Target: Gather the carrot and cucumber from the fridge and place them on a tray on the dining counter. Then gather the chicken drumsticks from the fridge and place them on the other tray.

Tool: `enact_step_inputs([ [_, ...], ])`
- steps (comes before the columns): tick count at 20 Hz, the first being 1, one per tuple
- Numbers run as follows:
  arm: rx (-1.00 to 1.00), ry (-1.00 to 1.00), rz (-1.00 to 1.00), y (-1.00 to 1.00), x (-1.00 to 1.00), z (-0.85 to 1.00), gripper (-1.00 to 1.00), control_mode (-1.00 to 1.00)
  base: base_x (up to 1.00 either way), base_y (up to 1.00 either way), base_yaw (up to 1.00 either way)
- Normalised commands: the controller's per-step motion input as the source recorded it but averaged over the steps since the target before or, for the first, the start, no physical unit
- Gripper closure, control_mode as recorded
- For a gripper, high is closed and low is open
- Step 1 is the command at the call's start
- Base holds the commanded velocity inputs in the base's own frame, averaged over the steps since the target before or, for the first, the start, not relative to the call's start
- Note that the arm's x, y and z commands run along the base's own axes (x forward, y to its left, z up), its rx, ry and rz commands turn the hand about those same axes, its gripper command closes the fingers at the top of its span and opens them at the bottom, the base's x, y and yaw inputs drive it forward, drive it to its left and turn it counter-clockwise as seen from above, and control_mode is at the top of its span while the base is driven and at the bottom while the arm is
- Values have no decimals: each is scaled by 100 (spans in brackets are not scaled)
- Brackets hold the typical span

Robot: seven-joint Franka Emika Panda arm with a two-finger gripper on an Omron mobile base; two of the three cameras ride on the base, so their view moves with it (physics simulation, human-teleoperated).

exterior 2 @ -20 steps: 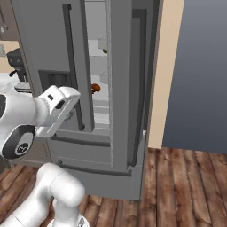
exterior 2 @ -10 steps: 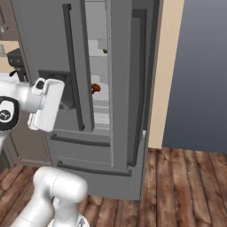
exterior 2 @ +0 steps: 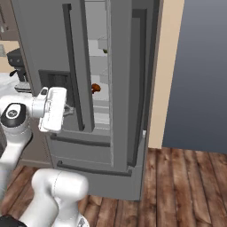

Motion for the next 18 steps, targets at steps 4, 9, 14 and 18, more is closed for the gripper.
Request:
enact_step_inputs([
  [4,-14,22,-14,-4,24,-29,100,-100,0,0,0],
  [9,-2,15,-7,-4,31,-9,100,-100,0,0,0],
  [14,0,10,-6,-3,40,-13,100,-100,0,0,0],
  [18,0,3,-2,-17,40,-16,100,-100,0,0,0],
])
